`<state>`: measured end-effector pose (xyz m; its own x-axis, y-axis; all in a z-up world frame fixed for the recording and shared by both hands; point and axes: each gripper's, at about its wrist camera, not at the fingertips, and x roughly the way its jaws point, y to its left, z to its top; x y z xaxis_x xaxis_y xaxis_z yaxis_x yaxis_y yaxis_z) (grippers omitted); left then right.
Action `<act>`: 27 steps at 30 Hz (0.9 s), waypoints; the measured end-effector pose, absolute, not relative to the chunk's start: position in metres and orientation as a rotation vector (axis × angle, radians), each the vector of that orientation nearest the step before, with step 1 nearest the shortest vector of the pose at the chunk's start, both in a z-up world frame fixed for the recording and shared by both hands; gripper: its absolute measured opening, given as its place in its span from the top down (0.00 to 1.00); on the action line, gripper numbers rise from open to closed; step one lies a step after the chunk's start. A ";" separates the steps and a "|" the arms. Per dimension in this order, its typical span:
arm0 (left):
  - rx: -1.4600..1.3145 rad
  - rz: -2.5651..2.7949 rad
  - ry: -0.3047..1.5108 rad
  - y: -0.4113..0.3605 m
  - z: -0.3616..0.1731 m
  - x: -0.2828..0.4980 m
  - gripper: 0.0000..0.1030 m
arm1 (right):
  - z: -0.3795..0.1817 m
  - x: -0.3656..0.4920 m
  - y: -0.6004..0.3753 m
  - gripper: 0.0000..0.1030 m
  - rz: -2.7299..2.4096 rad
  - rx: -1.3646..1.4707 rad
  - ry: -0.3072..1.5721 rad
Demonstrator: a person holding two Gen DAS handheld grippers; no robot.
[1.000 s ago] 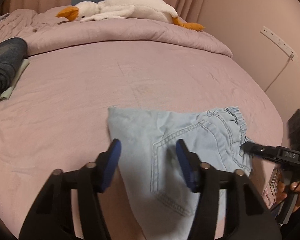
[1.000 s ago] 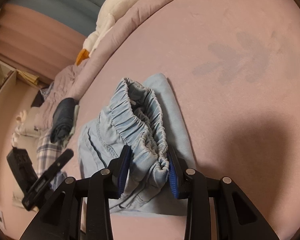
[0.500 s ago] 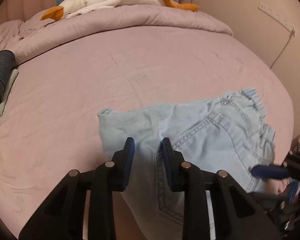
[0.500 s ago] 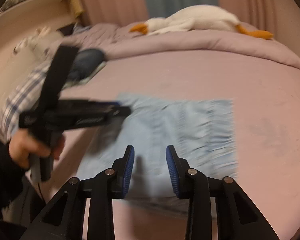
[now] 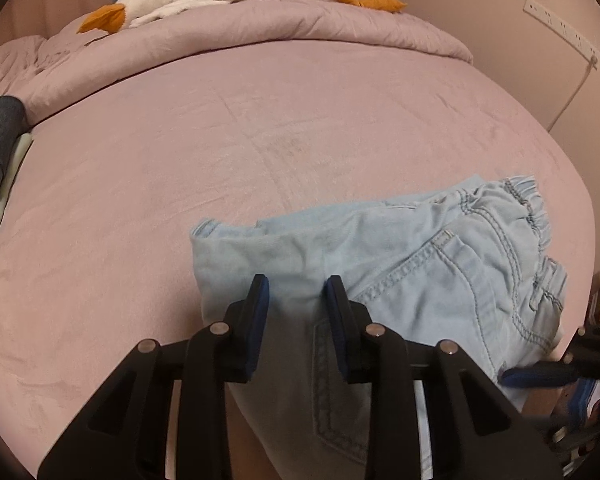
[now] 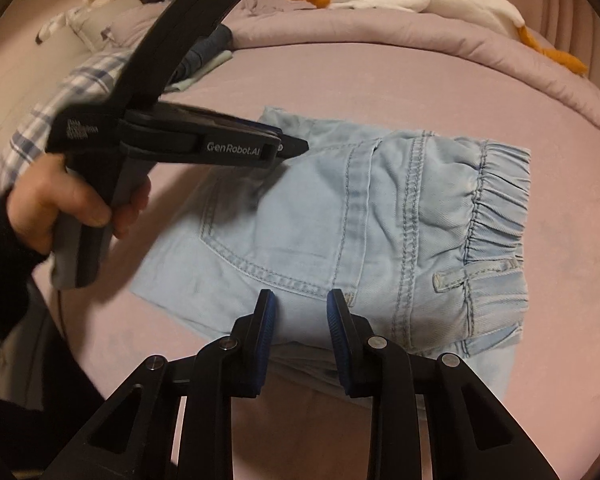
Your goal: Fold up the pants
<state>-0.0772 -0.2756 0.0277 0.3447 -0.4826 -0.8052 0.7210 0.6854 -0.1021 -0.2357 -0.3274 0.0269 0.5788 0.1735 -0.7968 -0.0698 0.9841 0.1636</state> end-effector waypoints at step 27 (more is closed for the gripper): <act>0.301 -0.841 0.957 -0.246 0.022 -0.157 0.71 | 0.051 -0.191 -0.387 0.77 -0.093 0.171 0.878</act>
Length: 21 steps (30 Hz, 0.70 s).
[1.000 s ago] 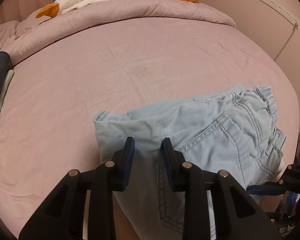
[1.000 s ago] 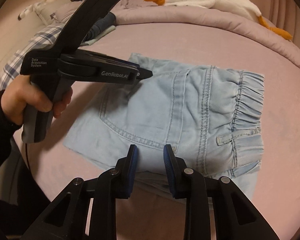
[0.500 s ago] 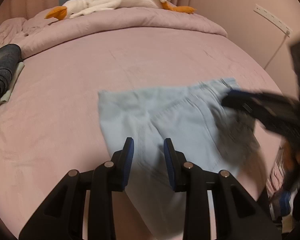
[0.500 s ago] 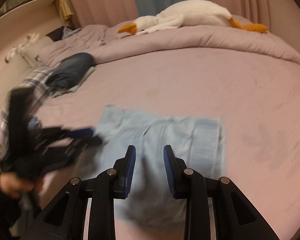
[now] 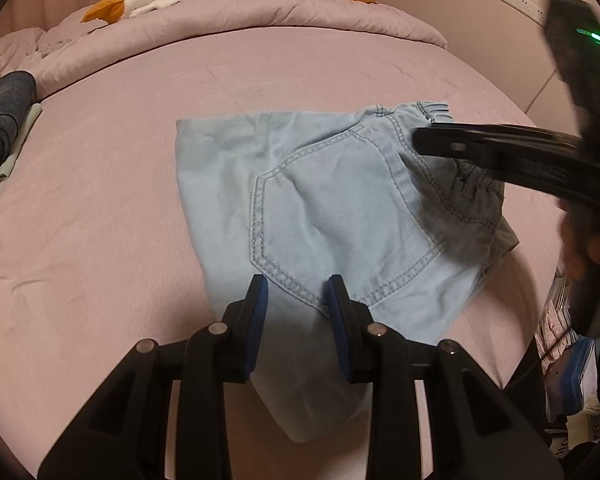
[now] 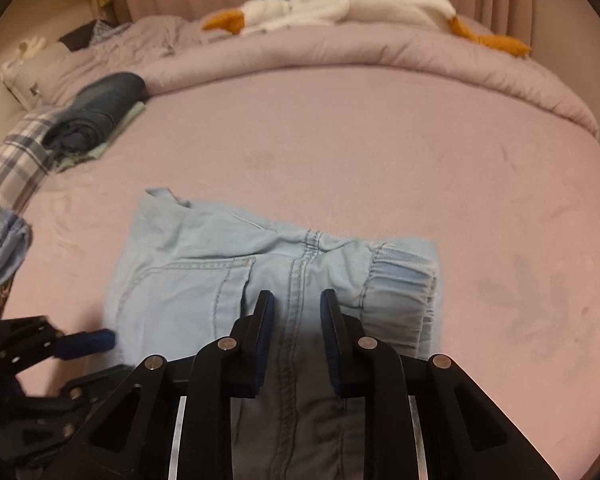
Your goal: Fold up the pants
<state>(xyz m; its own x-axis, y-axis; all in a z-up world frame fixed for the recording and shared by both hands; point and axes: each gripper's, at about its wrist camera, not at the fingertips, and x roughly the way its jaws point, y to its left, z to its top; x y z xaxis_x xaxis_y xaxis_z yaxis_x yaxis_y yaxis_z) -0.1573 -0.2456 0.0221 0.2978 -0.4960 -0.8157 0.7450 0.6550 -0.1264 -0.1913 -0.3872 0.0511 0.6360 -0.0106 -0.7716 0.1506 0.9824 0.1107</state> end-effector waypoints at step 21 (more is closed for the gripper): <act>0.308 -0.822 0.957 -0.249 0.019 -0.159 0.69 | 0.042 -0.261 -0.371 0.77 -0.044 0.123 0.924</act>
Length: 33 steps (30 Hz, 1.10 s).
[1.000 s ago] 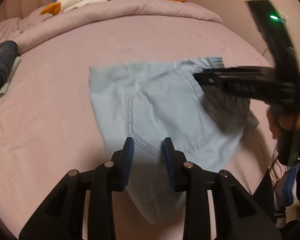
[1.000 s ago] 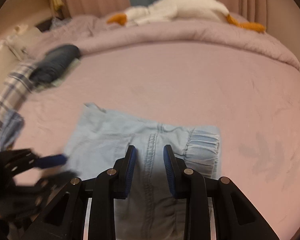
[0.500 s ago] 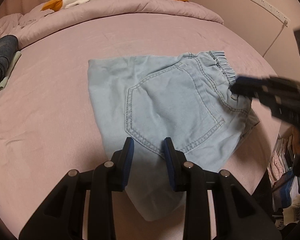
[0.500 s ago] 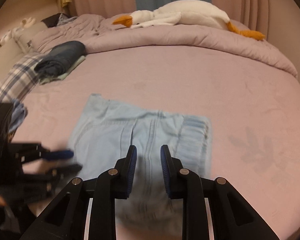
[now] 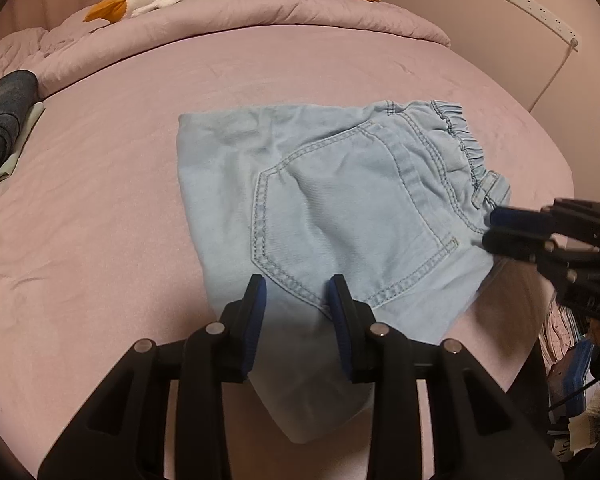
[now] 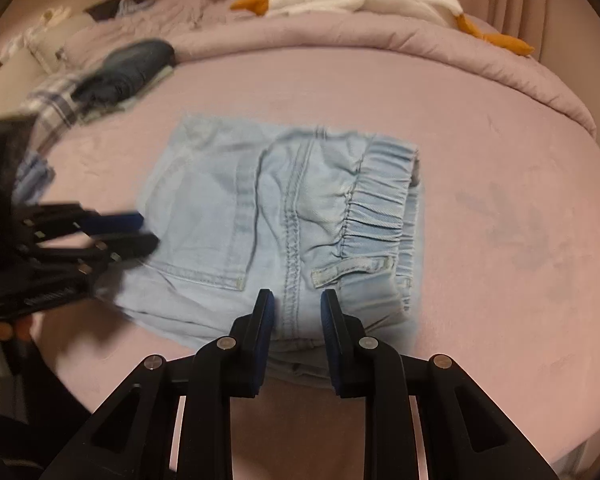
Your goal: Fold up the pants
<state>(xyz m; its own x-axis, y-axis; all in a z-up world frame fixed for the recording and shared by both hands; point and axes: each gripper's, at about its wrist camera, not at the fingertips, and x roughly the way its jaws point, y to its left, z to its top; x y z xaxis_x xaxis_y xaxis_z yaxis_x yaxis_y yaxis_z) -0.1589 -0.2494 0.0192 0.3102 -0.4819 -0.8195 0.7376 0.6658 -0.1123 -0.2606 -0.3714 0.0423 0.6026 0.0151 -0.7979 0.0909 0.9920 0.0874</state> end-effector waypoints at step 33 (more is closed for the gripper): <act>-0.304 -0.807 1.218 -0.173 0.008 -0.122 0.34 | 0.002 -0.295 -0.476 0.21 -0.009 0.904 0.854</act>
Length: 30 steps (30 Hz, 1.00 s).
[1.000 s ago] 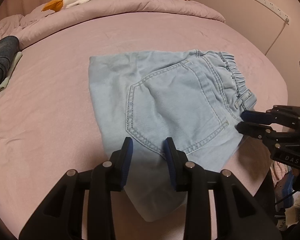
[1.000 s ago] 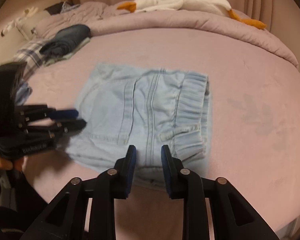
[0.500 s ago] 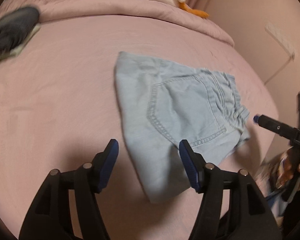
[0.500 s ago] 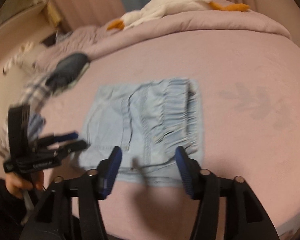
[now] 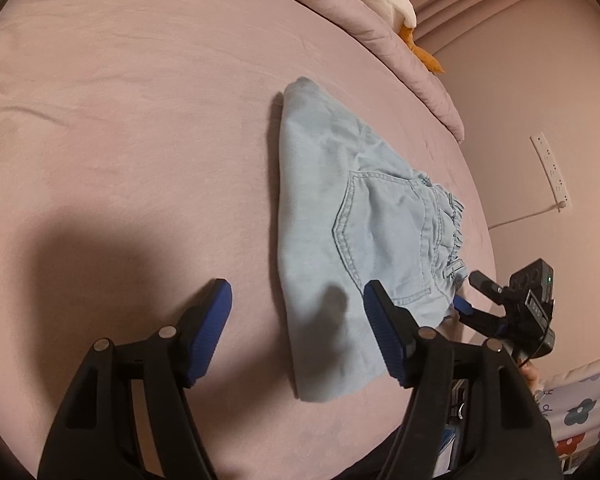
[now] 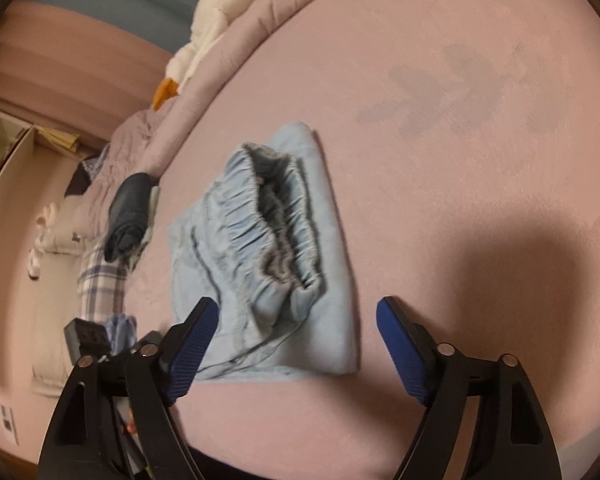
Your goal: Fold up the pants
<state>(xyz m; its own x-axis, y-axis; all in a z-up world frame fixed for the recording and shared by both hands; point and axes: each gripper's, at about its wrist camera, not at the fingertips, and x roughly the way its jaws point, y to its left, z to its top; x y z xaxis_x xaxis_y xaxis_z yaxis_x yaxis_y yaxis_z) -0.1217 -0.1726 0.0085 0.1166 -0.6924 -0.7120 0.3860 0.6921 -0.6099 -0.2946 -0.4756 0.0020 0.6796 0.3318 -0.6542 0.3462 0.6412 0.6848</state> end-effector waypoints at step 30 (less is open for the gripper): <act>-0.130 -0.951 1.184 -0.231 0.001 -0.103 0.27 | 0.003 -0.218 -0.469 0.19 0.176 0.739 0.932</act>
<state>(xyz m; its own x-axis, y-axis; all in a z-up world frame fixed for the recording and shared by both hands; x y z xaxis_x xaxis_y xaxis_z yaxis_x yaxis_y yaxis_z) -0.1026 -0.2308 0.0014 0.0537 -0.6863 -0.7253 0.5597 0.6222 -0.5473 -0.2179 -0.4686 0.0028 0.6018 0.4414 -0.6656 0.1679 0.7448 0.6458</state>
